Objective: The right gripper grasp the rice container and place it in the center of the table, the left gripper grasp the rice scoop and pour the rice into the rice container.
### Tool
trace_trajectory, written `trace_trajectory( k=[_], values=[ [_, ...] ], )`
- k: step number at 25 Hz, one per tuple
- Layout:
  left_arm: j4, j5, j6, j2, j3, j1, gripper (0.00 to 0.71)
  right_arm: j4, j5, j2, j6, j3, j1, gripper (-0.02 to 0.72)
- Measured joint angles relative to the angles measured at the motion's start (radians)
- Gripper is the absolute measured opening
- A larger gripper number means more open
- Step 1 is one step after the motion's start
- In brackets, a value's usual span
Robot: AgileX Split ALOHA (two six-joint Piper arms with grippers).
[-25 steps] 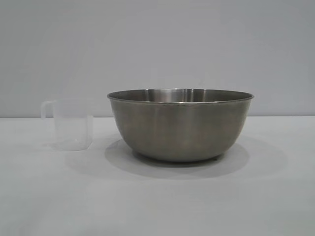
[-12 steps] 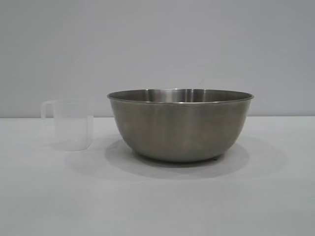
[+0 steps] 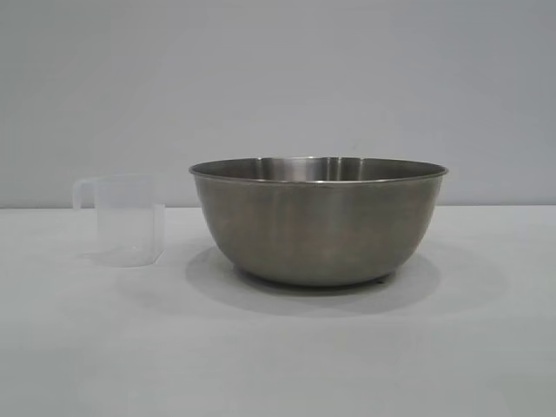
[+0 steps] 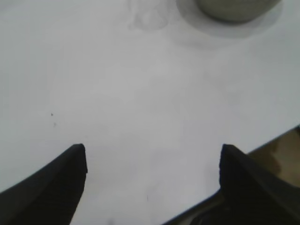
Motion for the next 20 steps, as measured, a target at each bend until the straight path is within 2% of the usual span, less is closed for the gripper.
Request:
trace_trajectory(
  k=[17, 18, 20],
  values=[
    [0.0, -0.016, -0.002, 0.0, 0.006, 0.0, 0.513, 0.0, 0.0, 0.0, 0.0, 0.0, 0.0, 0.387],
    [0.0, -0.016, -0.002, 0.0, 0.006, 0.007, 0.513, 0.0, 0.0, 0.0, 0.0, 0.0, 0.0, 0.387],
    [0.0, -0.016, -0.002, 0.0, 0.006, 0.053, 0.513, 0.0, 0.0, 0.0, 0.0, 0.0, 0.0, 0.387]
  ],
)
